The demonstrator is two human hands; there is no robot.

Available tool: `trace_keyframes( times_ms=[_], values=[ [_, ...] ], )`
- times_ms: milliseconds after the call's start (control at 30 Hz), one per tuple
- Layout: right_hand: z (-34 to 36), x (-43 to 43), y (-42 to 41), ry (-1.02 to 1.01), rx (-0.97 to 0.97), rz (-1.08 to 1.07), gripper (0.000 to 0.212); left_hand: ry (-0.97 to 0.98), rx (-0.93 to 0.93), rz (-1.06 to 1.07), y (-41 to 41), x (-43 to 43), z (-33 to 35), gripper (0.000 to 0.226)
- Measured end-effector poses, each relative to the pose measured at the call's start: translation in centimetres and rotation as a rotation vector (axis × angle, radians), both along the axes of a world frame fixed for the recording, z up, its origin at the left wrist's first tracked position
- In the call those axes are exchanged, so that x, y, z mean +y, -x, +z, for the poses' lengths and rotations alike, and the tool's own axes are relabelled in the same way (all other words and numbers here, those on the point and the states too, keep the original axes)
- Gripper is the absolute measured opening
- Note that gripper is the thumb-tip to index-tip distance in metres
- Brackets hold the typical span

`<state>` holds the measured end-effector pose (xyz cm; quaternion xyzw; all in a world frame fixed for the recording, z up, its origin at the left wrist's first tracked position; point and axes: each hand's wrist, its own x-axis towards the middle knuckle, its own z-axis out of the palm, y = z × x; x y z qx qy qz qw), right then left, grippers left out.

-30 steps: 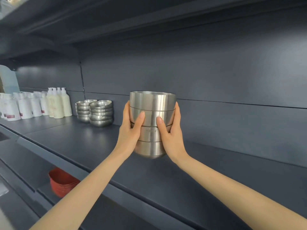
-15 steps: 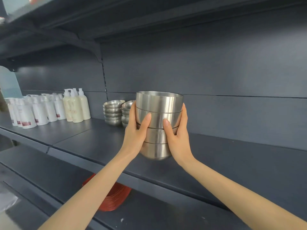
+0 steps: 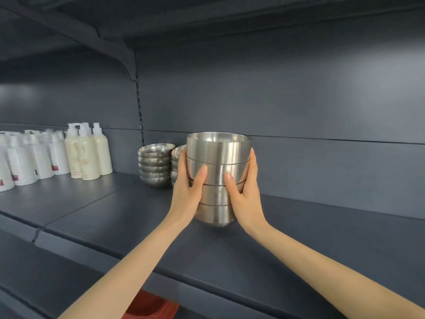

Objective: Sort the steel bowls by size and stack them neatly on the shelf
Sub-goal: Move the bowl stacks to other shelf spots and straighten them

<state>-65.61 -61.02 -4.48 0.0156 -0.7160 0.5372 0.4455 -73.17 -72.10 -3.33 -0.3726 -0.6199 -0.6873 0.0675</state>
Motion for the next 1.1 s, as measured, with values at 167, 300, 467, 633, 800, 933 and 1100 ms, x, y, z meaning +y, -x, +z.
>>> trace_keyframes(
  times_ms=[167, 300, 467, 633, 800, 933, 1100],
  values=[
    [-0.7, 2.4, 3.0, -0.006, -0.024, -0.049, 0.093, -0.01, -0.006, -0.033, 2.9, 2.6, -0.5, 0.079],
    [-1.3, 3.9, 4.0, 0.002, -0.042, -0.094, 0.093, 0.012, -0.043, -0.089, 4.6, 4.4, -1.3, 0.08],
    [-2.2, 4.8, 5.1, 0.016, -0.058, -0.147, 0.089, 0.041, -0.028, -0.132, 6.2, 5.6, -2.1, 0.075],
    [-2.5, 5.4, 5.9, 0.013, -0.059, -0.212, 0.089, 0.064, -0.011, -0.179, 7.5, 6.4, -2.5, 0.08],
    [-2.5, 5.8, 6.6, 0.014, -0.06, -0.247, 0.089, 0.102, 0.0, -0.208, 8.1, 6.8, -2.2, 0.068],
    [-2.5, 6.0, 6.4, -0.009, -0.082, -0.241, 0.09, 0.117, 0.07, -0.244, 8.2, 6.4, -2.2, 0.067],
    [-2.2, 5.8, 5.8, -0.035, -0.128, -0.224, 0.088, 0.261, 0.237, -0.222, 8.0, 4.9, -3.3, 0.088]
  ],
)
